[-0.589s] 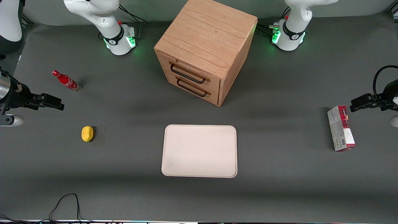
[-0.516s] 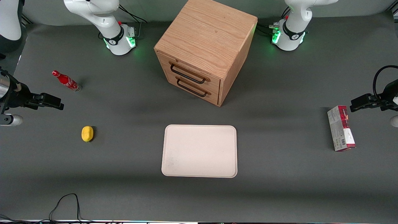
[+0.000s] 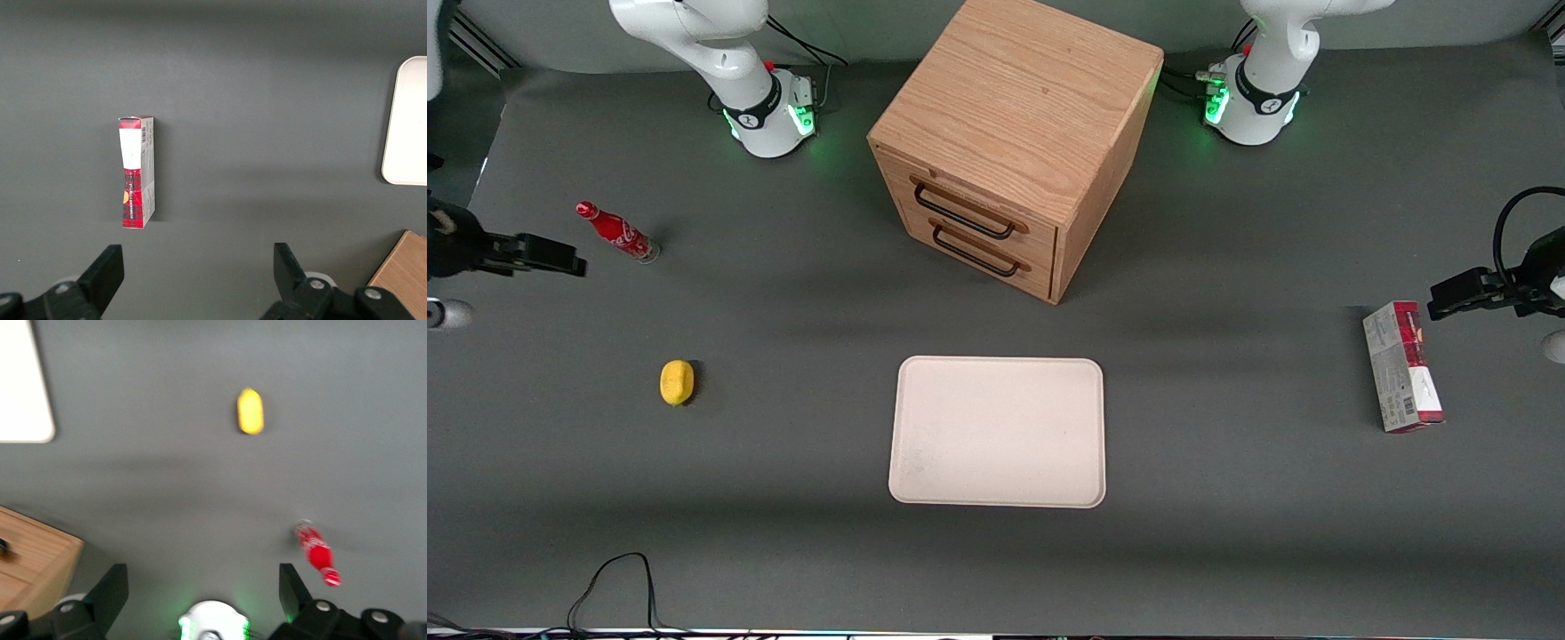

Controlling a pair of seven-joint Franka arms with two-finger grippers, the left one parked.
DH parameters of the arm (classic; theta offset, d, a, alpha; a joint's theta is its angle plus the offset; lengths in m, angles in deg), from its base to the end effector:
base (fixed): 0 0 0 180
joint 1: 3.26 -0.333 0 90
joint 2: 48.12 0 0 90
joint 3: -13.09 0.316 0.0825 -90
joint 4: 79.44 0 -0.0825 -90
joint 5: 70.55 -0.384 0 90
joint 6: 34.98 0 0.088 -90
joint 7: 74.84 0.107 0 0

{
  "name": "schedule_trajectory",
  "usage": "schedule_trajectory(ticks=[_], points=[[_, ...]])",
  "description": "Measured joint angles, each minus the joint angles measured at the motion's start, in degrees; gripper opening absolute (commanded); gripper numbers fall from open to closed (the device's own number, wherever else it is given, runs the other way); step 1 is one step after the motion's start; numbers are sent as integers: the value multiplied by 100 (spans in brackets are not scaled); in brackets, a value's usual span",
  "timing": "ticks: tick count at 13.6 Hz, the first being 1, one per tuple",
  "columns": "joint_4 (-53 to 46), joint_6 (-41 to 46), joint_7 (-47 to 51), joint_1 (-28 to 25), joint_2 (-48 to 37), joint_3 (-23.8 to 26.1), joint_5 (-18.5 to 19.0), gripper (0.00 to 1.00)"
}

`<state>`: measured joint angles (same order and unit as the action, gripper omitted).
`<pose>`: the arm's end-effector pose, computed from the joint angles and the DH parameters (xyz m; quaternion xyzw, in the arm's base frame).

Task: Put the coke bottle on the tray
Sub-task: 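Move the right gripper over the red Coca-Cola bottle lying on the table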

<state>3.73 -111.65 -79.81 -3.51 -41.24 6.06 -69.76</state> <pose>0.5608 -0.0640 0.5951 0.9930 -0.0169 -0.1169 0.0022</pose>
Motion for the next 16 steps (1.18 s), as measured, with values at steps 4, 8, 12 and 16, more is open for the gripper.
schedule_trajectory(ticks=[4, 8, 12, 16], points=[[2132, -825, -706, 74, -1566, -520, 559, 100], [4692, -2204, -1313, 75, -3305, -1447, 1100, 100], [6140, -3601, -1773, 61, -3685, -2497, 1631, 100], [7030, -5063, -2232, 41, -3634, -3490, 2093, 100]])
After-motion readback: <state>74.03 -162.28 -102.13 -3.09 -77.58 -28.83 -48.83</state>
